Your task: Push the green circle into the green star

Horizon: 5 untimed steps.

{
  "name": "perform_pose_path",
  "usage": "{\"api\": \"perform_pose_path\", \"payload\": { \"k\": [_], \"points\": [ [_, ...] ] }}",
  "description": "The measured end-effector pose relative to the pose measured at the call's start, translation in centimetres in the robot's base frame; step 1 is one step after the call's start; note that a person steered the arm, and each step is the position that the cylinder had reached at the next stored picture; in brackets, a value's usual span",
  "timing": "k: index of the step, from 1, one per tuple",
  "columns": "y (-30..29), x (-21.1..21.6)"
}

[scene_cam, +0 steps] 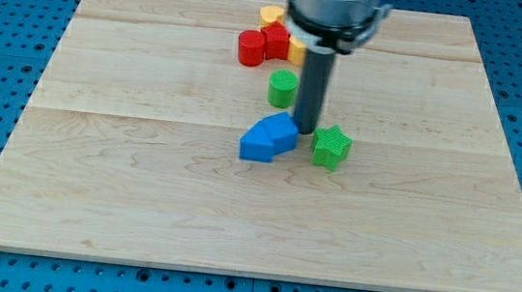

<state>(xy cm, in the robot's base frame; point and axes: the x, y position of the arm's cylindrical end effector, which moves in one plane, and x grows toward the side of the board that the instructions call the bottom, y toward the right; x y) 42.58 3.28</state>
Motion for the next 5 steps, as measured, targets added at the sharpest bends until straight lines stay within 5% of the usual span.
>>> {"api": "perform_pose_path", "payload": {
  "k": [1,3,5],
  "points": [
    [-2.2,-0.9],
    [-8.6,6.0],
    [-11.4,-0.4]
  ]
}}
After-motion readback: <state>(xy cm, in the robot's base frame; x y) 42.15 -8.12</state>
